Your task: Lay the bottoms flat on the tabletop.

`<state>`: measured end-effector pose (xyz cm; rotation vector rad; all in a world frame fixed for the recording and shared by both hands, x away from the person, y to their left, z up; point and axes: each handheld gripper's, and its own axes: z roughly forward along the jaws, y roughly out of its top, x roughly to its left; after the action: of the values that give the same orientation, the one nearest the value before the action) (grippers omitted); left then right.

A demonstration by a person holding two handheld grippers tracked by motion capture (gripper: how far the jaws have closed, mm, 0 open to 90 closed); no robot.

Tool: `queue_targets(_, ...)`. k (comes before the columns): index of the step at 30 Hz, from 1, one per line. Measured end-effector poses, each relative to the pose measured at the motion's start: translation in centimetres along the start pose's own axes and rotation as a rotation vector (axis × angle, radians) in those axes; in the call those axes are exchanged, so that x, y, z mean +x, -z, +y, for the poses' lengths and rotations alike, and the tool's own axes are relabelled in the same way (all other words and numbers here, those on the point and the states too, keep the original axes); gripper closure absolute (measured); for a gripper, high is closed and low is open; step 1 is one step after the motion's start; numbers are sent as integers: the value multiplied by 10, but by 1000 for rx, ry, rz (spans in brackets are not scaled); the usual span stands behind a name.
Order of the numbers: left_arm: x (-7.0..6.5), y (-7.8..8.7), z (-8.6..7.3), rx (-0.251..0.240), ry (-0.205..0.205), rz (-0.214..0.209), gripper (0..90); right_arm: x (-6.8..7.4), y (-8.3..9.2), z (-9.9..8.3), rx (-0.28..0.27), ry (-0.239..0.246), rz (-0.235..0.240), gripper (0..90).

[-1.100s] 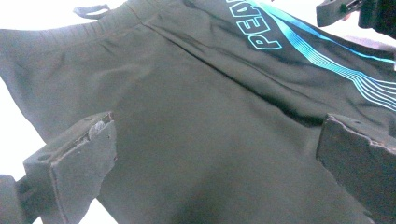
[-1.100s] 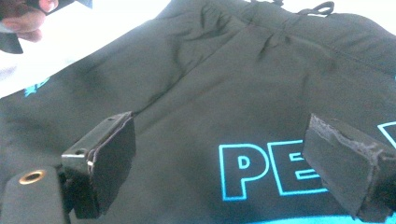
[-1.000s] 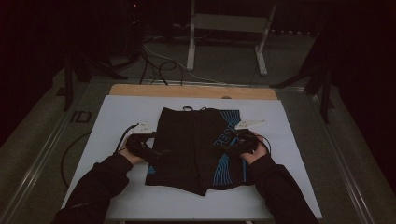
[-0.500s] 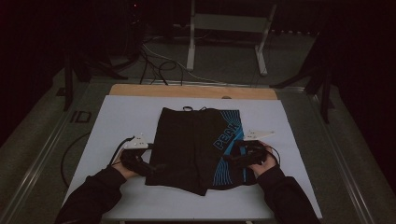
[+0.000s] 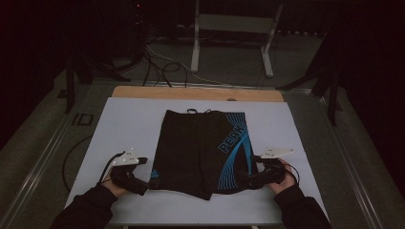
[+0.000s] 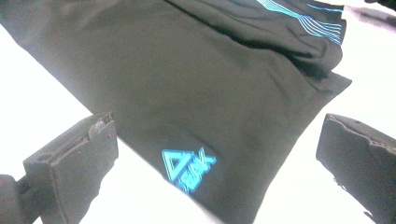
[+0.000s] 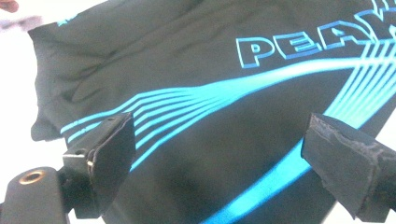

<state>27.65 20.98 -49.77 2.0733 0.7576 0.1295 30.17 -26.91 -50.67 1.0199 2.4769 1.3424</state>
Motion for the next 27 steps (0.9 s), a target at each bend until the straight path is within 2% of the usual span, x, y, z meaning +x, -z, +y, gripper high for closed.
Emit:
queue_targets(6, -3, 12, -8, 2, -5, 23, 3, 3, 8, -11, 10, -13, -13, 101)
queue_targets(9, -4, 17, -11, -1, -5, 37, 3, 4, 13, -15, 17, -5, -32, 101)
queue_targets(14, -4, 22, -19, 13, 1, 45, 3, 6, 20, -20, 22, -13, -30, 101)
queue_targets(16, -4, 24, -21, 16, 3, 47, 3, 7, 22, -23, 35, -6, -46, 101)
queue_targets(20, -5, 27, -25, 18, 2, 51, 3, 8, 26, -27, 38, -24, -44, 101)
queue_targets(23, -6, 28, -27, 15, -1, 52, 3, 8, 27, -28, 35, -31, -40, 101)
queue_targets(27, -5, 30, -28, 9, -7, 66, 3, 8, 24, -28, 42, -13, -47, 101)
